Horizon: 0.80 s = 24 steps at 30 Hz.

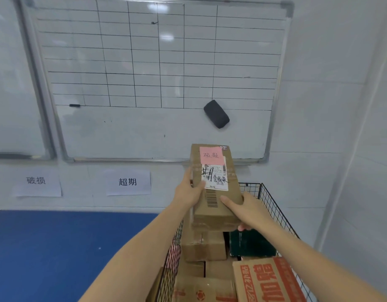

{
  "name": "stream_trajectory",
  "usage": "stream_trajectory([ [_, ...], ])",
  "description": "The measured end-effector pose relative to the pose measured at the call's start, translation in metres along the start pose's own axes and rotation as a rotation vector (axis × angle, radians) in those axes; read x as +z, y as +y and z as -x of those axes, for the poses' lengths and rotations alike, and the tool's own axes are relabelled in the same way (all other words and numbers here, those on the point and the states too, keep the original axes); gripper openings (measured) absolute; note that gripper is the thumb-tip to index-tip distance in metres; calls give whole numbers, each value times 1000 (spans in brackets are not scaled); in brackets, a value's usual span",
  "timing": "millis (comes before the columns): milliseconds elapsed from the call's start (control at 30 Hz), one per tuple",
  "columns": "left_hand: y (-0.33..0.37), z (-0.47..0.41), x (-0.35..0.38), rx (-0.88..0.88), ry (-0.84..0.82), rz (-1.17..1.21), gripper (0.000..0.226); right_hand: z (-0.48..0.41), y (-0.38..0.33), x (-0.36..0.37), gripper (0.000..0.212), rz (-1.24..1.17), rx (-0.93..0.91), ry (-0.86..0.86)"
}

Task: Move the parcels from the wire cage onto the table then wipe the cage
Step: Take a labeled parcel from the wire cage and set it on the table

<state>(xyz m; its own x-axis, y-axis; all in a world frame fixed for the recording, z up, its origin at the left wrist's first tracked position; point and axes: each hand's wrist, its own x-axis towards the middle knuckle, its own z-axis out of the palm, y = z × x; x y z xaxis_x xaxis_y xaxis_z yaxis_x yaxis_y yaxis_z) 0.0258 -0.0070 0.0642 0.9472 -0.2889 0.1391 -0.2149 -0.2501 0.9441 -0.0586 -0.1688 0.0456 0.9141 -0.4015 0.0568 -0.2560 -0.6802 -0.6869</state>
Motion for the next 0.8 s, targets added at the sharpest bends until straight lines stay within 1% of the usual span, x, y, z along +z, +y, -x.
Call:
stream_trajectory([
  [67,2,2,0,29,15,-1,59,1,0,2,80,133,-87,50],
  [133,-1,3,4,51,7,-2,58,0,-2,4,78,78,-137,44],
  [200,-5,4,7,49,-12,7,60,-1,-4,7,77,-19,-132,12],
  [267,-6,4,7,46,-40,-19,67,-3,-5,9,76,-42,-136,28],
  [367,-10,5,2,77,-95,-110,91,-4,-7,8,76,-31,-174,68],
  [433,-10,4,-2,94,-64,-152,94,-3,-11,6,75,-29,-203,70],
  [567,-9,1,-11,102,29,-181,83,-3,-24,7,77,-68,-258,42],
  [733,-11,3,-36,50,125,-137,78,-7,-44,21,76,-55,-345,68],
  [800,-14,7,-52,36,146,-145,77,-9,-56,31,78,-46,-376,48],
])
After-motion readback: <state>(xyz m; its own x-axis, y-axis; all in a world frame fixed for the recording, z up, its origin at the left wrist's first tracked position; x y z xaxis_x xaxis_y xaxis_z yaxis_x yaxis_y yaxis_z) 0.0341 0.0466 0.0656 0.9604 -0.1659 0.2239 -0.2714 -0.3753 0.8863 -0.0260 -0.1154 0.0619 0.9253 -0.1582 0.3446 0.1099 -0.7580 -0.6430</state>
